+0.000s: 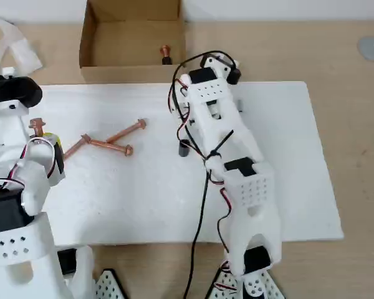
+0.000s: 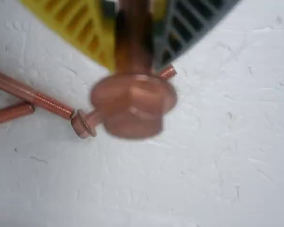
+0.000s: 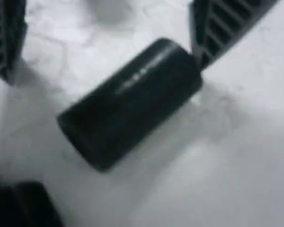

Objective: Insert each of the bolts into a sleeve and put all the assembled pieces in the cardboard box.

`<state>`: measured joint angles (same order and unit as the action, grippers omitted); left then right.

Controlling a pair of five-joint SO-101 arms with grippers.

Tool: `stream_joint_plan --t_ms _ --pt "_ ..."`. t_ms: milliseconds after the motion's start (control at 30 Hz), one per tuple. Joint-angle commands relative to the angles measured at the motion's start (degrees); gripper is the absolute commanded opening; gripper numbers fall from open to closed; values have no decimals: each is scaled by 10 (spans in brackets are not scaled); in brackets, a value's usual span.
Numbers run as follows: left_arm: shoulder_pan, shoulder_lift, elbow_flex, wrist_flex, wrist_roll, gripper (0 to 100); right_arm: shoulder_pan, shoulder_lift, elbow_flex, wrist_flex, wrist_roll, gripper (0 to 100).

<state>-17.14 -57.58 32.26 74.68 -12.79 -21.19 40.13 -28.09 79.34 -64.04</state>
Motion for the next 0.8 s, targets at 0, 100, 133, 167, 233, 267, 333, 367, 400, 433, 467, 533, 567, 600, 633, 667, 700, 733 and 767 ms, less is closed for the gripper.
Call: stream_joint_plan --t_ms 0,100,133,167,233,267,333,367,400,433,467,533,567,600,633,667,700,733,767 --pt "4 -10 -4 -16 -1 7 13 6 -47 -8 -2 278" --pt "4 -10 -2 -16 -1 7 15 17 -65 -6 -2 278" --pt "4 -10 3 -17 -1 7 18 18 -69 -5 -3 278" --pt "6 -11 7 -17 -1 7 20 18 -74 -5 -5 278" --pt "7 -11 16 -17 -1 7 22 18 -89 -5 -7 278" --pt "7 -11 20 -18 -1 7 27 19 -97 -5 -8 278" --pt "6 -11 27 -26 -1 7 31 21 -109 -9 -8 278" --pt "5 -11 28 -30 -1 7 36 22 -111 -9 -8 278" --pt "5 -11 28 -30 -1 7 38 22 -111 -10 -8 278" --pt "5 -11 28 -32 -1 7 40 22 -109 -17 -8 278" --pt "6 -11 29 -33 -1 7 42 22 -107 -22 -8 278" --pt "7 -11 28 -33 -1 7 45 24 -106 -25 -5 278" --pt "7 -11 27 -33 -1 7 45 29 -109 -23 -3 278" --pt "7 -11 26 -33 -1 7 44 32 -110 -22 -2 278" --pt "7 -11 26 -33 -1 7 43 36 -110 -22 -1 278" --pt "7 -11 25 -33 -1 7 42 41 -109 -22 0 278" --pt "7 -11 25 -33 -1 7 41 44 -108 -22 4 277" --pt "7 -11 25 -33 -1 7 38 49 -109 -21 15 277" --pt "7 -11 26 -33 -1 7 36 51 -109 -21 22 277"
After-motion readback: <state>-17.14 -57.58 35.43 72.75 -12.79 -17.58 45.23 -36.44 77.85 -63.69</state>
